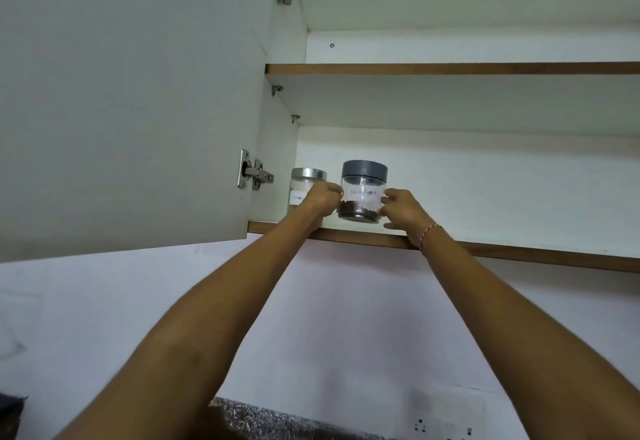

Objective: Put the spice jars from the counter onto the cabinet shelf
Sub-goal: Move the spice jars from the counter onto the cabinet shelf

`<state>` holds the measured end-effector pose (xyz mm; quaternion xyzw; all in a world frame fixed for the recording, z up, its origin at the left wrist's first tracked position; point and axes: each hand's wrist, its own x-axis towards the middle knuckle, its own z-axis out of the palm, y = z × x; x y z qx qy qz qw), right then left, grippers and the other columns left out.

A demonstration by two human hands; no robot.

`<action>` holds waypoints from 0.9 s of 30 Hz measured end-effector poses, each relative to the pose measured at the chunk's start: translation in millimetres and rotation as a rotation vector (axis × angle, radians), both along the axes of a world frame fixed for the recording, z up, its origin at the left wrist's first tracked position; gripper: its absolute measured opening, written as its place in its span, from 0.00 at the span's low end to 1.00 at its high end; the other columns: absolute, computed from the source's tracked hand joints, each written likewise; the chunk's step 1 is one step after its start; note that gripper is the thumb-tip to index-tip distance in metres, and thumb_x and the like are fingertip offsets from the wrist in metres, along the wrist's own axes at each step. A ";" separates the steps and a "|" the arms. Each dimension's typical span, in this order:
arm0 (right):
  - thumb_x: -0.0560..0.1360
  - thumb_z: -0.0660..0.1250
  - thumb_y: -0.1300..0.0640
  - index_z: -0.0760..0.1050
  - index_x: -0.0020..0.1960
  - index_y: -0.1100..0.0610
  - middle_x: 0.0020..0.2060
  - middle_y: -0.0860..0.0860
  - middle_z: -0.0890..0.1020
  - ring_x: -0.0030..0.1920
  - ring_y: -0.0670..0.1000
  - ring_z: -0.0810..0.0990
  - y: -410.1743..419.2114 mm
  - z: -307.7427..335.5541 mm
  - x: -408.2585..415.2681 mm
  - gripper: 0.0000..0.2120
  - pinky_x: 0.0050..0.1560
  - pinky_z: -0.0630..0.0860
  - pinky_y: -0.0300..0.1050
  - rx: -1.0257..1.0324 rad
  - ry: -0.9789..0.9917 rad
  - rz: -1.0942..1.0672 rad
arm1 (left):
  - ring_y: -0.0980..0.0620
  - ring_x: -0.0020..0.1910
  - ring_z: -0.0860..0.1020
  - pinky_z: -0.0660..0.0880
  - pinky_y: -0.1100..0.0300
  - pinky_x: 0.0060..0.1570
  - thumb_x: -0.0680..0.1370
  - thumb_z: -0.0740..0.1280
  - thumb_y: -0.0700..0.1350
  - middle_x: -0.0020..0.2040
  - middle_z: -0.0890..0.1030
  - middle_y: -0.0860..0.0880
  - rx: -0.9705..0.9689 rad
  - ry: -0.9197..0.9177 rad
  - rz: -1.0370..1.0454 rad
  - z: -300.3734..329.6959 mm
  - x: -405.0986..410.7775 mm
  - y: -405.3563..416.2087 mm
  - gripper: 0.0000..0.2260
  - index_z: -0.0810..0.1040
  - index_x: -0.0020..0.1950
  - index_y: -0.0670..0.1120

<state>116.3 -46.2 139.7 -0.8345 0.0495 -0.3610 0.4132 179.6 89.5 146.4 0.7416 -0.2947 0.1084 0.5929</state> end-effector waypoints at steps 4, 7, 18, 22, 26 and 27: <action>0.74 0.55 0.72 0.68 0.65 0.62 0.64 0.59 0.72 0.60 0.57 0.72 -3.8 2.6 20.7 0.20 0.48 0.73 0.47 0.028 0.123 0.083 | 0.48 0.51 0.71 0.71 0.58 0.52 0.76 0.55 0.29 0.52 0.73 0.43 0.104 0.047 -0.048 -2.4 18.4 2.0 0.13 0.74 0.52 0.42; 0.73 0.56 0.72 0.68 0.65 0.62 0.63 0.58 0.73 0.55 0.53 0.70 -5.1 5.8 34.6 0.22 0.47 0.71 0.46 0.023 0.197 0.081 | 0.49 0.50 0.72 0.74 0.57 0.52 0.74 0.56 0.29 0.49 0.73 0.44 0.125 0.084 -0.081 -3.3 27.6 -1.6 0.10 0.72 0.48 0.41; 0.72 0.57 0.72 0.69 0.48 0.57 0.50 0.54 0.71 0.49 0.51 0.69 -2.0 7.8 45.4 0.12 0.39 0.70 0.39 0.009 0.305 0.050 | 0.53 0.31 0.65 0.66 0.65 0.28 0.73 0.56 0.31 0.34 0.67 0.48 0.250 0.036 0.045 -2.7 35.0 -8.1 0.10 0.66 0.35 0.44; 0.74 0.53 0.71 0.67 0.62 0.58 0.61 0.56 0.68 0.57 0.54 0.71 -9.7 5.2 40.0 0.20 0.53 0.74 0.46 0.026 0.207 0.011 | 0.46 0.41 0.74 0.69 0.58 0.38 0.76 0.55 0.35 0.44 0.74 0.42 0.287 -0.143 0.231 -9.7 34.1 -12.4 0.09 0.74 0.49 0.38; 0.75 0.50 0.70 0.48 0.76 0.59 0.73 0.59 0.59 0.61 0.52 0.71 -3.2 -0.8 21.1 0.30 0.56 0.69 0.41 -0.094 0.031 -0.020 | 0.40 0.49 0.78 0.68 0.55 0.41 0.77 0.57 0.37 0.51 0.79 0.39 0.290 -0.456 0.580 -30.8 18.8 -15.1 0.10 0.75 0.53 0.37; 0.75 0.50 0.70 0.49 0.76 0.60 0.72 0.60 0.61 0.64 0.54 0.70 -0.1 -3.6 15.4 0.30 0.60 0.68 0.43 -0.122 -0.057 -0.069 | 0.40 0.49 0.78 0.69 0.54 0.41 0.77 0.57 0.37 0.51 0.80 0.39 0.267 -0.515 0.608 -36.1 13.8 -14.4 0.10 0.75 0.54 0.38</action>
